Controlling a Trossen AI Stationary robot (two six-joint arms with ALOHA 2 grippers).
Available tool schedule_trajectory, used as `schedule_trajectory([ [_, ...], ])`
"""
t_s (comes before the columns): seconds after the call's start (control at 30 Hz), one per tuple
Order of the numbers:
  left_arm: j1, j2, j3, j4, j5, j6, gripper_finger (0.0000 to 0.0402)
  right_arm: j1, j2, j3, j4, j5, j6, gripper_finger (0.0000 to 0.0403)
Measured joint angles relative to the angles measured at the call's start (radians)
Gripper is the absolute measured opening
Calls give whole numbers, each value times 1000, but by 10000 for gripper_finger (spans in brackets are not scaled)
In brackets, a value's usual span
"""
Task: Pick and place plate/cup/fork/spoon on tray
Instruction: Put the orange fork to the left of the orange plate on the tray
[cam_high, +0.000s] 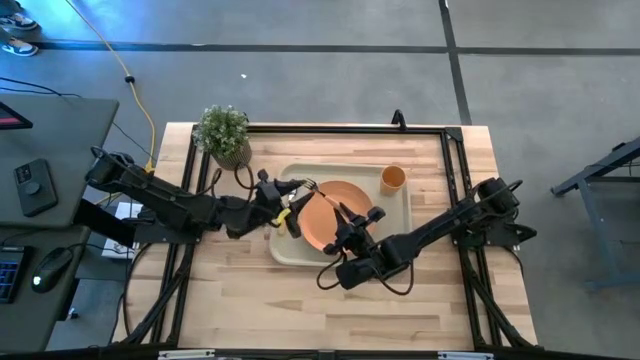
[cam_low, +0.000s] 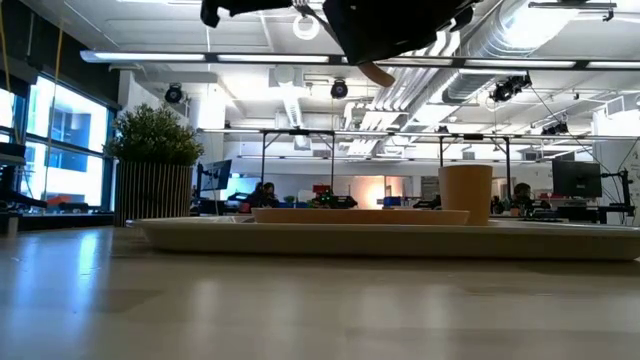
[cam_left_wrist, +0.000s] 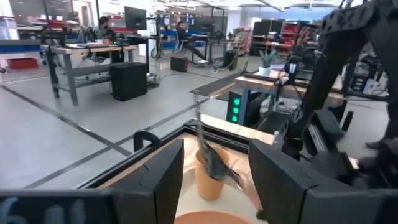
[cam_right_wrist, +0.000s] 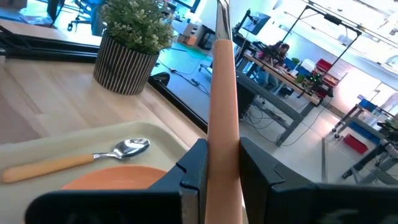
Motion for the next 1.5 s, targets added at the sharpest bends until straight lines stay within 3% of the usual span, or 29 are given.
schedule_trajectory([
  [0.17,25,0,0,-1,-2,9,141,0,0,0,-1,0,-7,48],
  [0.37,25,0,0,-46,4,32,18,-4,0,0,-2,-6,-36,48],
  [0.5,17,0,0,-79,1,31,9,-9,-1,0,-7,-68,-65,50],
  [0.6,24,-16,0,-135,18,62,5,-24,-2,0,-6,-194,-101,67],
  [0.7,62,-47,0,-269,130,122,3,-34,-2,1,-11,-342,-145,103],
  [0.9,202,-159,0,-540,305,72,1,-41,-2,1,-6,-545,-153,173],
  [1.13,514,-211,0,-790,871,5,1,-44,-2,1,-6,-623,-200,192],
  [1.33,673,-101,0,-852,987,1,1,-69,-2,1,-6,-670,-206,193],
  [1.5,738,-5,0,-813,1156,7,1,-85,-2,1,-23,-726,-209,193],
])
